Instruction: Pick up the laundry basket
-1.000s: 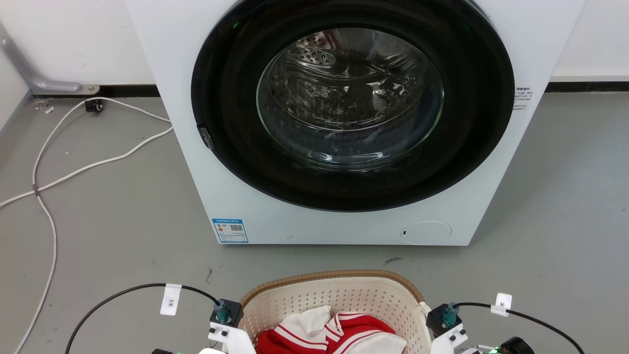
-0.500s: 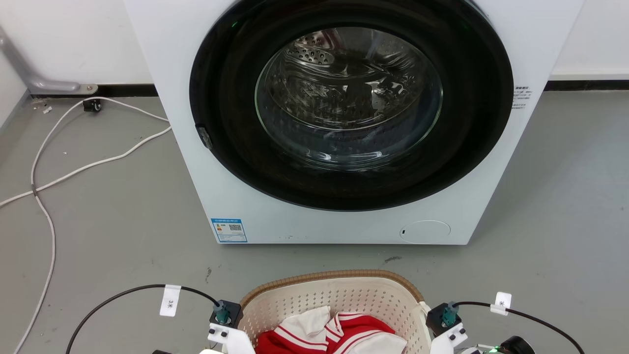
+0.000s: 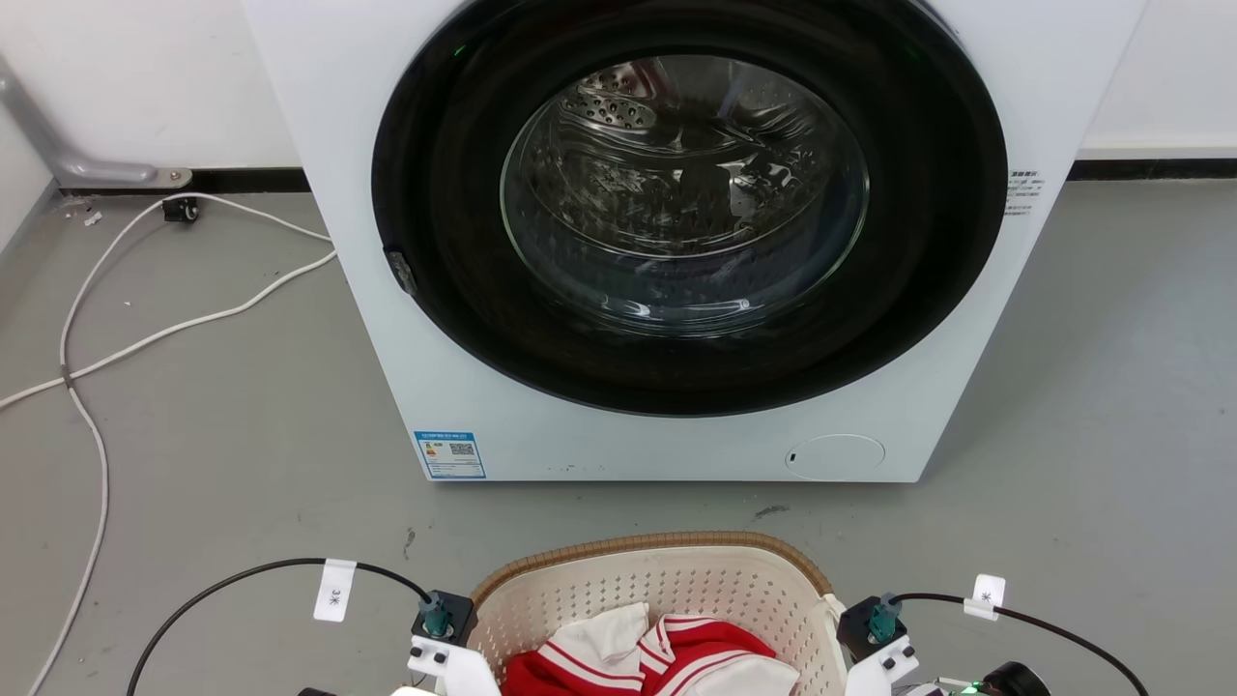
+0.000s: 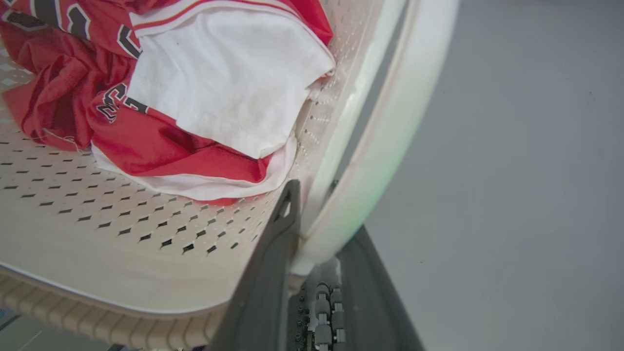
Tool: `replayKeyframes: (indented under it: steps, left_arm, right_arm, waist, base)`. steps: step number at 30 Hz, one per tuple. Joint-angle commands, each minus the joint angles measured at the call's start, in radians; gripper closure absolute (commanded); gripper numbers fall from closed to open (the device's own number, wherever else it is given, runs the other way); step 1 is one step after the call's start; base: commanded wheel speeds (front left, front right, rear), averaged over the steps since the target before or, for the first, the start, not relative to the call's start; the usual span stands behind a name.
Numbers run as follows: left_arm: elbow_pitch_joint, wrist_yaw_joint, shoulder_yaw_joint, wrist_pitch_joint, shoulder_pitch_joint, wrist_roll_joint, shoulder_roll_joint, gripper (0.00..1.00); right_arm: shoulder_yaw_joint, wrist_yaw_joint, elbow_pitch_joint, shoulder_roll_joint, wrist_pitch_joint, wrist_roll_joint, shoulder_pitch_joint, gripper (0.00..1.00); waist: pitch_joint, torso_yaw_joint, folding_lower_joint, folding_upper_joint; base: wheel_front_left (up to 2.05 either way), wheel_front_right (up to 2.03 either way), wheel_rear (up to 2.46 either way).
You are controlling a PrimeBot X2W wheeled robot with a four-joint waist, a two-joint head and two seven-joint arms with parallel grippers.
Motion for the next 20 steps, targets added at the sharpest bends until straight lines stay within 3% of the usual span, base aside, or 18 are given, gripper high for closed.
replayKeyframes:
  steps: [1,20]
  left_arm:
    - [-0.002,-0.011,-0.006,-0.008,-0.019,0.0,0.004,1.0]
    - [0.0,-0.011,-0.05,-0.012,-0.021,-0.039,0.002,1.0]
  right_arm:
    - [0.006,0.0,0.005,-0.004,0.003,-0.004,-0.011,1.0]
    - [0.012,0.0,0.001,-0.004,0.007,0.005,0.0,1.0]
  waist:
    - [0.0,-0.001,0.0,-0.0001]
    - [-0.003,-0.002,0.0,-0.0001]
  base:
    - [0.0,0.0,0.0]
    - [0.0,0.0,0.0]
